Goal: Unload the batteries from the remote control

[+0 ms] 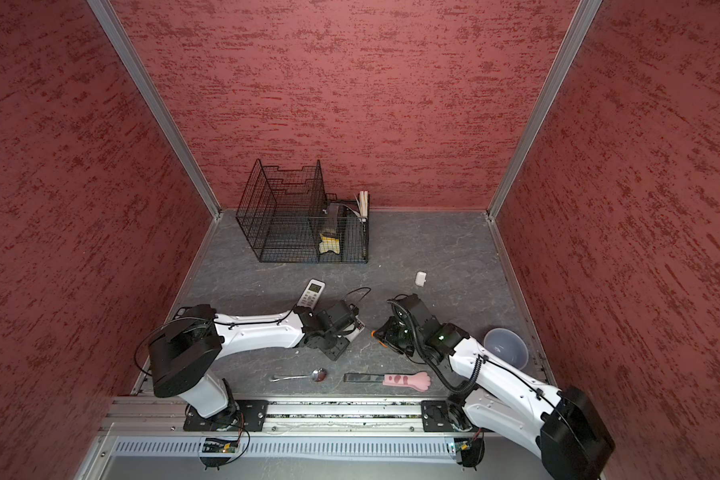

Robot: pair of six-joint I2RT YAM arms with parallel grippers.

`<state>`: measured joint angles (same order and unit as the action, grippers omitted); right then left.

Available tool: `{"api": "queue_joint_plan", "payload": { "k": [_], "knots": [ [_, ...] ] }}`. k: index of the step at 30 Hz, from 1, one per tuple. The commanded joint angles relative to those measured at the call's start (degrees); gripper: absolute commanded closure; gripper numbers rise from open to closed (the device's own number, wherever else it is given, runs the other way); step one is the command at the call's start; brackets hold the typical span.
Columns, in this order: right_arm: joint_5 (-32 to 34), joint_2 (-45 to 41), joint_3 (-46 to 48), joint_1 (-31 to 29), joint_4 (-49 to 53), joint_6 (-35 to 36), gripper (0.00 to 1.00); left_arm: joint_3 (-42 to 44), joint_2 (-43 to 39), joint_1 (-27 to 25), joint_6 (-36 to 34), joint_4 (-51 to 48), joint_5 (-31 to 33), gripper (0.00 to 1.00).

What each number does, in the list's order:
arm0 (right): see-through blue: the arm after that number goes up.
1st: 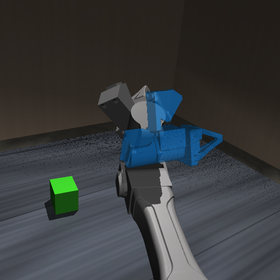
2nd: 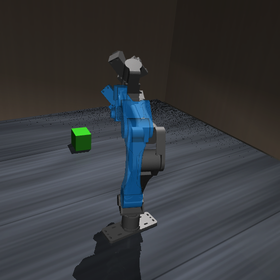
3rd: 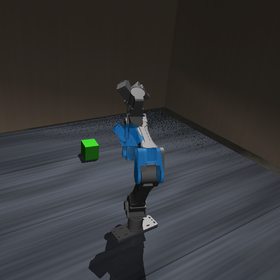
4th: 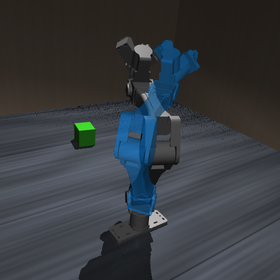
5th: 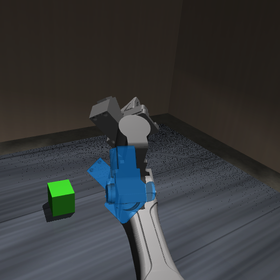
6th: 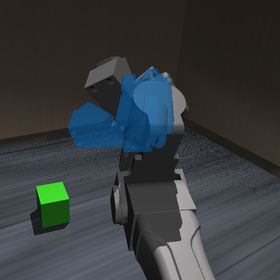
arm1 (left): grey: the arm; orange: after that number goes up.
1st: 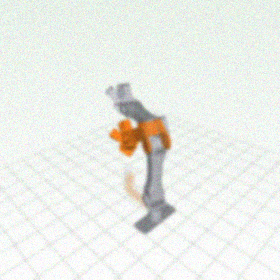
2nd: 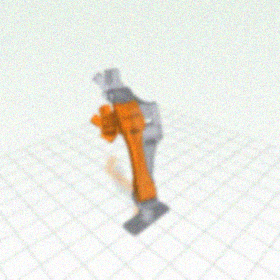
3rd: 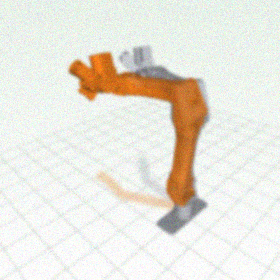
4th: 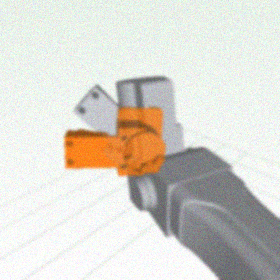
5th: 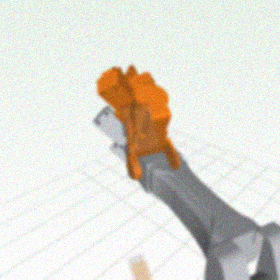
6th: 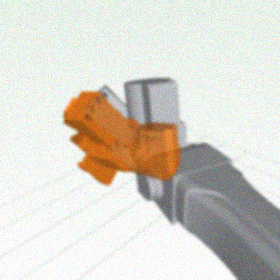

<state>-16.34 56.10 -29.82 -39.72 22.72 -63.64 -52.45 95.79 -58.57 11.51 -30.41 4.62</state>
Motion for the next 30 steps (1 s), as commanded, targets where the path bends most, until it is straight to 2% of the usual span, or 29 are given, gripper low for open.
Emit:
{"api": "queue_joint_plan", "payload": {
  "k": [1,24,30],
  "knots": [
    [1.84,-1.07,-0.06,-0.35,0.47,-1.67,1.0,1.02,2.47,-1.68,-0.7,1.6,-5.33,0.49],
    [1.22,-0.9,2.76,-0.29,-1.98,-2.57,1.0,0.81,2.82,-1.89,-0.78,1.51,-5.27,0.48],
    [1.98,-2.08,1.03,-0.32,0.88,-2.11,1.0,0.85,2.9,-1.99,-0.78,1.56,-5.32,0.48]
  ]
}}
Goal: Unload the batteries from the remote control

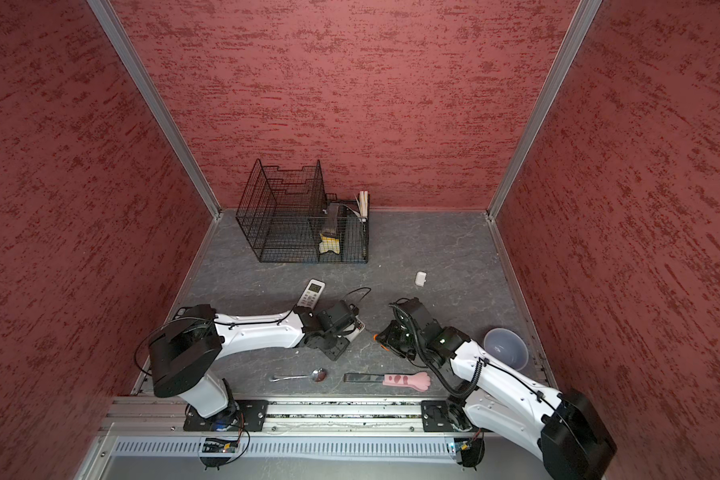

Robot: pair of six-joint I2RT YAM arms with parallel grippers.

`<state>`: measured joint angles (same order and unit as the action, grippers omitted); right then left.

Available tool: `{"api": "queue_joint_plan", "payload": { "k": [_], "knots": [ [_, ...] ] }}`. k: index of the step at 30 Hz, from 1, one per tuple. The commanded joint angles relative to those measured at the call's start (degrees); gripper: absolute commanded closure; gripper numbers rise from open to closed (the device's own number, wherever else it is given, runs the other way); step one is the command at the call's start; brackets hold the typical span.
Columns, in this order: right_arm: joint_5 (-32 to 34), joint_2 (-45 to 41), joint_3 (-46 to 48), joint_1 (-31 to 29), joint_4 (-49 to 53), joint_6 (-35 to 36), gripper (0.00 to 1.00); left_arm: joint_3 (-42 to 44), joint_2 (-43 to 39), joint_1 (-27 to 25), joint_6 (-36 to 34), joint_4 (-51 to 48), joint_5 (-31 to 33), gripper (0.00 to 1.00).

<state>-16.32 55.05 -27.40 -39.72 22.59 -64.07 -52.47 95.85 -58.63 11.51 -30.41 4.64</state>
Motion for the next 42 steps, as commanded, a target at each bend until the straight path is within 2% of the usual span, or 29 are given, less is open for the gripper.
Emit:
{"api": "queue_joint_plan", "payload": {
  "k": [1,21,42],
  "knots": [
    [2.03,-1.07,-1.67,-0.3,1.27,-1.59,1.0,0.87,2.84,-1.88,-0.79,1.58,-5.3,0.48],
    [1.78,0.41,-3.63,-0.35,0.7,-0.71,1.0,1.07,2.85,-2.09,-0.83,1.58,-5.19,0.48],
    [1.14,0.32,-0.11,-0.34,-1.5,-1.67,1.0,0.79,3.15,-2.24,-0.89,1.27,-5.01,0.48]
  ]
}}
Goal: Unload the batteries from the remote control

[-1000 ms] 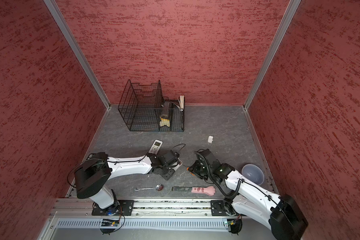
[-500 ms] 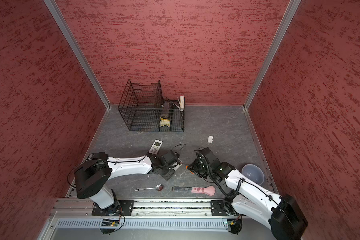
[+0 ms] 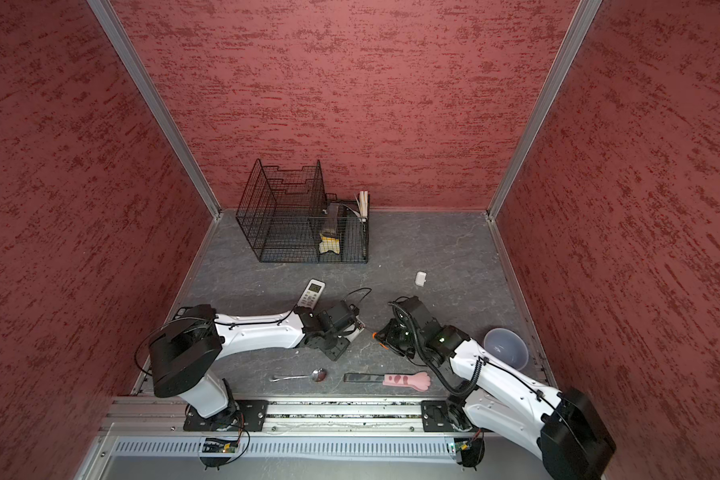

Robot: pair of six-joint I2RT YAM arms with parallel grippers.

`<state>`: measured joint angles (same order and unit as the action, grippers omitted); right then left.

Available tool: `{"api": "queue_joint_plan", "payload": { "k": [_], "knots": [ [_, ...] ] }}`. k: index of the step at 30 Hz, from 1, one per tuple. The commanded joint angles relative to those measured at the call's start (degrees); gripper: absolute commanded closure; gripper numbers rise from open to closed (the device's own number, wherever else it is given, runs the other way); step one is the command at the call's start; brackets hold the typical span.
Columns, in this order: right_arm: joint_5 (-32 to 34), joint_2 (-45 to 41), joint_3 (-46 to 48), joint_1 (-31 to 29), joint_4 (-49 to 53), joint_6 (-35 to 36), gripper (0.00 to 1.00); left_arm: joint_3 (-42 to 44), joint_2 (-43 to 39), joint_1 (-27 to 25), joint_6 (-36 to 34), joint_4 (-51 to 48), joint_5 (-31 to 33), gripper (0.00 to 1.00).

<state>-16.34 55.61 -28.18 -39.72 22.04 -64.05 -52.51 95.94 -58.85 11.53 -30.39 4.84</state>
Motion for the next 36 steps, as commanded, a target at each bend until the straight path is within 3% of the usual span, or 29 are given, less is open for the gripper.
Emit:
{"api": "queue_joint_plan", "payload": {
  "k": [1,21,36],
  "knots": [
    [1.13,-0.24,0.67,-0.3,-1.03,-1.69,1.0,0.81,3.07,-2.02,-0.85,1.22,-5.25,0.49],
    [1.38,1.51,-0.29,-0.35,-1.78,-4.05,1.0,1.0,3.29,-2.44,-0.96,1.57,-5.28,0.48],
    [0.1,4.5,-0.46,-0.34,-7.86,-3.93,1.0,1.05,3.81,-3.11,-1.16,1.87,-5.81,0.49]
  ]
}}
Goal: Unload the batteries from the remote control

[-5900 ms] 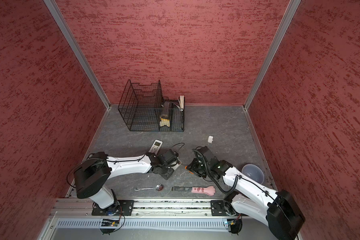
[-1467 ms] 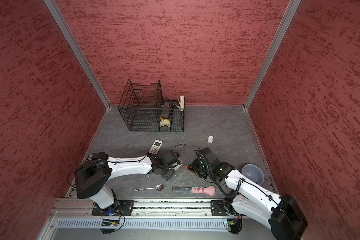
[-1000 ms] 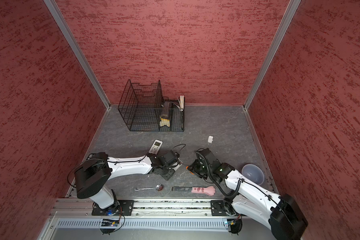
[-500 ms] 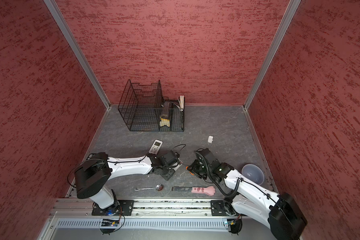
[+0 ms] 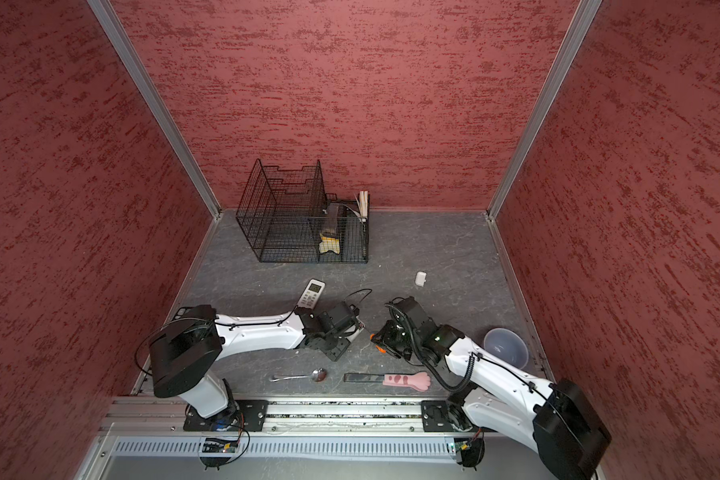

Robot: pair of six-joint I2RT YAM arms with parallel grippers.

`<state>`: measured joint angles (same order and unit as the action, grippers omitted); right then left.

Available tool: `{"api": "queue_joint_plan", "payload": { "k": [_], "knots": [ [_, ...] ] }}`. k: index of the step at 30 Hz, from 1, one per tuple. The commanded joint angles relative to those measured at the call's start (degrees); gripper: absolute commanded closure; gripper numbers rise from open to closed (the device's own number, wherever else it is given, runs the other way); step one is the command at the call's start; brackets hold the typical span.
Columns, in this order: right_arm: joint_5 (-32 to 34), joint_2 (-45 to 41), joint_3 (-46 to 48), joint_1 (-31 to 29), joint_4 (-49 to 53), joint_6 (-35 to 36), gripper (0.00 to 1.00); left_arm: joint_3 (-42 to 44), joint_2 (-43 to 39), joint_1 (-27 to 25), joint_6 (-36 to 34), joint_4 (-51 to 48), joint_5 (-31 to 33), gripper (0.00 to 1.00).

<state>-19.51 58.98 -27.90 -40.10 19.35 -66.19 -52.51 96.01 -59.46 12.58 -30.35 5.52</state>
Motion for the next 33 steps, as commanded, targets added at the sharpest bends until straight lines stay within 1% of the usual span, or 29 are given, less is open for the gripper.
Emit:
{"api": "queue_joint_plan", "payload": {
  "k": [1,15,33],
  "knots": [
    [3.19,1.14,-0.84,0.02,-5.37,-1.75,1.0,1.06,3.78,-2.5,-2.21,1.85,-6.56,0.49],
    [1.96,2.01,-2.73,0.09,-8.25,0.09,1.0,1.07,4.01,-2.93,-2.29,1.8,-6.68,0.49],
    [0.77,0.97,-1.82,1.0,-11.72,-0.45,1.0,1.27,4.19,-3.09,-2.25,1.94,-6.77,0.49]
  ]
}}
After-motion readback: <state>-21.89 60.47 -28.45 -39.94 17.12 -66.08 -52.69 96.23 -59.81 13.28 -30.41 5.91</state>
